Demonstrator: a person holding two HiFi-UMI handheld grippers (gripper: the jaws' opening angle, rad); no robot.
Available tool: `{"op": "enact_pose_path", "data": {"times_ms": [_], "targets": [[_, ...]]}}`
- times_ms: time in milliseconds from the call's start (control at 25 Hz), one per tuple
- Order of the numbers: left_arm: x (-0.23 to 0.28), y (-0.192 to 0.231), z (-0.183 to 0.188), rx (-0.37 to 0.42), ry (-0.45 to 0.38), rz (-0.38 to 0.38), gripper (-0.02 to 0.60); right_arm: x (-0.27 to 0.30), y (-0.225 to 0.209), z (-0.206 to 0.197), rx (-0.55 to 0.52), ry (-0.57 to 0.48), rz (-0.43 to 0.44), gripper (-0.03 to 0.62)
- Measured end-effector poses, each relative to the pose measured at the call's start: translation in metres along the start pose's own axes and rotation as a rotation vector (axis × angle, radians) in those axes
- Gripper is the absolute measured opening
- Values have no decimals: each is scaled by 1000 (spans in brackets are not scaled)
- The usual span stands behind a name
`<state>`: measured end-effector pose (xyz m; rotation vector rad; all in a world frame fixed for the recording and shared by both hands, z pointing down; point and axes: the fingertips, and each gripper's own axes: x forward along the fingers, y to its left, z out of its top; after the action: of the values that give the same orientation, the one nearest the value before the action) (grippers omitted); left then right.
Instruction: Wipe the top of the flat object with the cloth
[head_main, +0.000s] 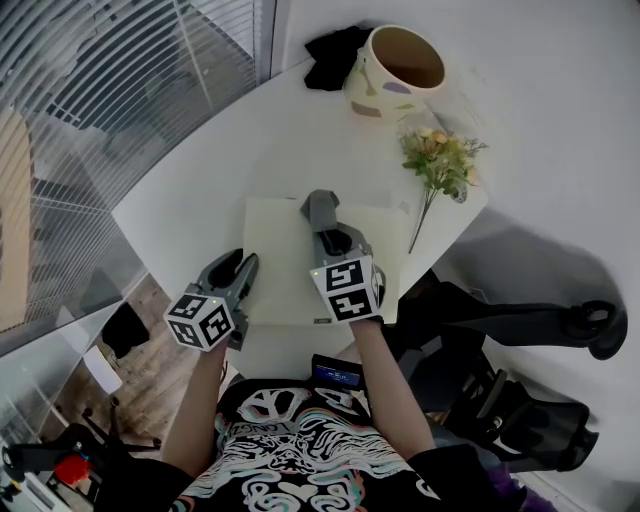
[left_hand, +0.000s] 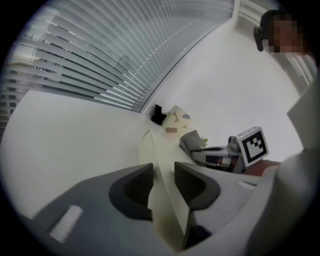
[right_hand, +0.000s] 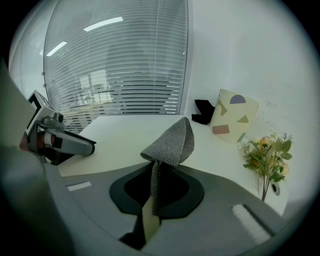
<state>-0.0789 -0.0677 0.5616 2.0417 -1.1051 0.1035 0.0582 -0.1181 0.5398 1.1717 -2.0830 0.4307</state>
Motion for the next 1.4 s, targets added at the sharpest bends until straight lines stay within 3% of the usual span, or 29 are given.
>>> {"op": "enact_pose_path", "data": {"times_ms": [1400], "targets": [[0, 1, 0, -9, 5, -10, 187, 19, 37, 18, -63, -6, 106, 14]]}}
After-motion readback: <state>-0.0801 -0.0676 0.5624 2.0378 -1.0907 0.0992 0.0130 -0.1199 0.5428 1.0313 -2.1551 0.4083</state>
